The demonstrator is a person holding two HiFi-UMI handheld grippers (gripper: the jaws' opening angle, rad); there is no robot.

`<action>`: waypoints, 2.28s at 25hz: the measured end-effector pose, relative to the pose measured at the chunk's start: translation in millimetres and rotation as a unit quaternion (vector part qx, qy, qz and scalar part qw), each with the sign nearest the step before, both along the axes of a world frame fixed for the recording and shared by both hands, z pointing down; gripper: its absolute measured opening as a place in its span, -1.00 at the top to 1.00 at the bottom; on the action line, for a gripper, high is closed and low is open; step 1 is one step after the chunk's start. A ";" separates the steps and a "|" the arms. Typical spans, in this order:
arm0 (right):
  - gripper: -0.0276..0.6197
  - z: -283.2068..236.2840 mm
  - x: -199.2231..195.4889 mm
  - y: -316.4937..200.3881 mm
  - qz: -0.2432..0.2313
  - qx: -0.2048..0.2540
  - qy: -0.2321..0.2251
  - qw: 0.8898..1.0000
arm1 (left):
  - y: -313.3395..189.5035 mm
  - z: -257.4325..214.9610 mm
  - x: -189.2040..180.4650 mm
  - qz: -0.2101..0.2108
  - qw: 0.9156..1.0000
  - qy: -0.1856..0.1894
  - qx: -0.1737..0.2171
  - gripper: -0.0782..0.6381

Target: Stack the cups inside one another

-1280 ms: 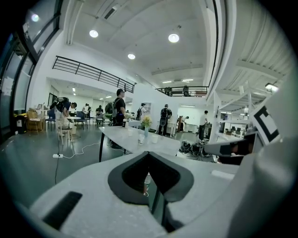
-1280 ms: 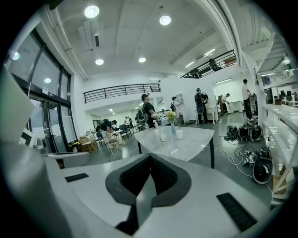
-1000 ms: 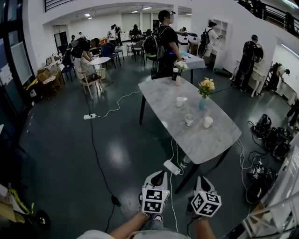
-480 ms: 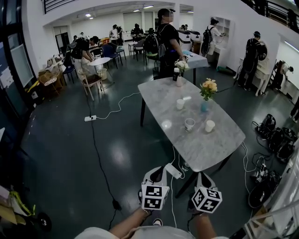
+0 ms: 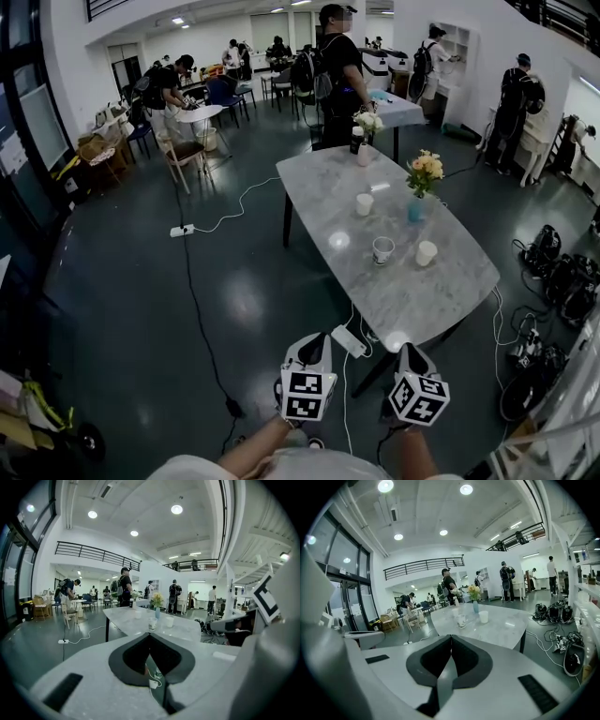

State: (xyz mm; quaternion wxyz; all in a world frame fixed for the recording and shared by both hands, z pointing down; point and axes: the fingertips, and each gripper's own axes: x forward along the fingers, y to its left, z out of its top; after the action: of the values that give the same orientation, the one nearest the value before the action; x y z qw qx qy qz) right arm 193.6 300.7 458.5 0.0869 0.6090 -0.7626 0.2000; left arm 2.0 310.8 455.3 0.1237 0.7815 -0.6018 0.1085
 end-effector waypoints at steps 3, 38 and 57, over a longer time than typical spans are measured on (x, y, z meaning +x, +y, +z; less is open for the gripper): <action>0.89 6.6 4.0 -6.3 0.003 -0.006 -0.002 1.000 | -9.0 3.8 2.2 0.004 1.000 -0.005 -0.001 0.79; 0.89 21.9 -16.4 -283.4 0.125 -0.025 -0.001 0.992 | -337.9 22.1 -16.1 0.121 0.992 0.014 -0.023 0.79; 0.89 33.3 -3.6 -333.6 0.178 -0.051 0.020 0.982 | -426.6 48.1 0.7 0.170 0.983 0.045 -0.053 0.79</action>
State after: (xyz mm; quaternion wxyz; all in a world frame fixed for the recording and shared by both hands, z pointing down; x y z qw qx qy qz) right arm 190.0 -32.9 491.8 0.0958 0.7337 -0.6288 0.2389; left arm 2.6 -115.8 503.5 0.1722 0.8688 -0.4472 0.1245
